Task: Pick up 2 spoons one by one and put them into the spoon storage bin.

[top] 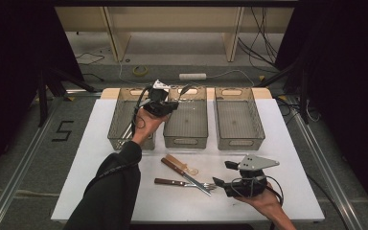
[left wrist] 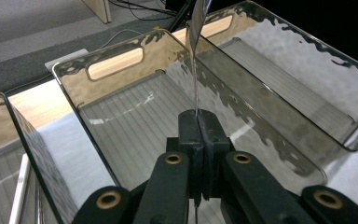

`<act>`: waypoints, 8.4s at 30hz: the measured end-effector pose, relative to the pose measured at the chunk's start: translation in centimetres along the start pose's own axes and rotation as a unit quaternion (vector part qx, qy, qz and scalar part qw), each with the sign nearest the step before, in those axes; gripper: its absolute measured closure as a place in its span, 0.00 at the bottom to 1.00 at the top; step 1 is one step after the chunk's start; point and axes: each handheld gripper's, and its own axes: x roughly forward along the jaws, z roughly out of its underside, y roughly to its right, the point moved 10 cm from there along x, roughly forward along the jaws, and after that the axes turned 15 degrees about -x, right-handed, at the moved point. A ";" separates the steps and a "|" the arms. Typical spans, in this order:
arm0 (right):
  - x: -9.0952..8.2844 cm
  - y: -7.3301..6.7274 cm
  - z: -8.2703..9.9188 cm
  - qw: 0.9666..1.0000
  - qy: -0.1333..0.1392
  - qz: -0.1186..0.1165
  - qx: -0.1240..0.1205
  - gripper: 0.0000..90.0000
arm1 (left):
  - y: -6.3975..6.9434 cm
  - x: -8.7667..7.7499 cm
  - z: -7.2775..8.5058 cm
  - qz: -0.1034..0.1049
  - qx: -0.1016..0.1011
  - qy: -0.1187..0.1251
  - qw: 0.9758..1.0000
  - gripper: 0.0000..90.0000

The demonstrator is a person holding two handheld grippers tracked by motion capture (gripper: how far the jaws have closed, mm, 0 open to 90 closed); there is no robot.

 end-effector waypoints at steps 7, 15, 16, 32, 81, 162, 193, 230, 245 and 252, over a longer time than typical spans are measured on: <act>0.0 0.0 0.0 1.000 0.001 -0.002 0.001 0.31 | 0.0 1.1 0.1 -0.004 -0.011 0.003 1.000 0.99; 0.0 -0.1 0.0 1.000 -0.001 -0.004 -0.002 0.31 | -1.0 2.7 1.5 -0.018 -0.020 -0.010 1.000 0.98; 0.0 -0.2 0.0 1.000 -0.001 -0.004 -0.002 0.31 | -1.1 2.9 1.7 -0.020 -0.022 -0.008 1.000 0.98; 0.1 -0.2 0.0 1.000 -0.002 -0.006 -0.001 0.31 | -1.8 2.7 2.6 -0.013 -0.044 -0.019 0.999 0.71; 11.7 0.7 -4.0 0.988 -0.134 -0.061 -0.041 0.45 | 1.6 -12.5 17.0 0.064 0.038 -0.012 0.997 0.18; 11.5 3.2 -6.8 0.988 -0.136 -0.058 -0.045 0.88 | 1.5 -13.4 18.0 0.057 0.043 0.003 0.997 0.18; 13.5 11.0 -11.3 0.992 -0.117 0.034 0.019 0.88 | 1.4 -13.4 17.9 0.057 0.041 0.006 0.997 0.18; 17.1 13.5 -9.7 0.985 -0.146 0.065 0.069 0.87 | 1.7 -13.1 18.1 0.059 0.051 0.000 0.997 0.18; 18.0 12.6 -9.0 0.983 -0.157 0.038 0.086 0.69 | 1.7 -13.0 18.2 0.060 0.054 -0.004 0.997 0.18; 17.1 12.1 -9.6 0.986 -0.145 0.024 0.083 0.56 | 1.8 -13.0 18.2 0.060 0.054 -0.006 0.997 0.18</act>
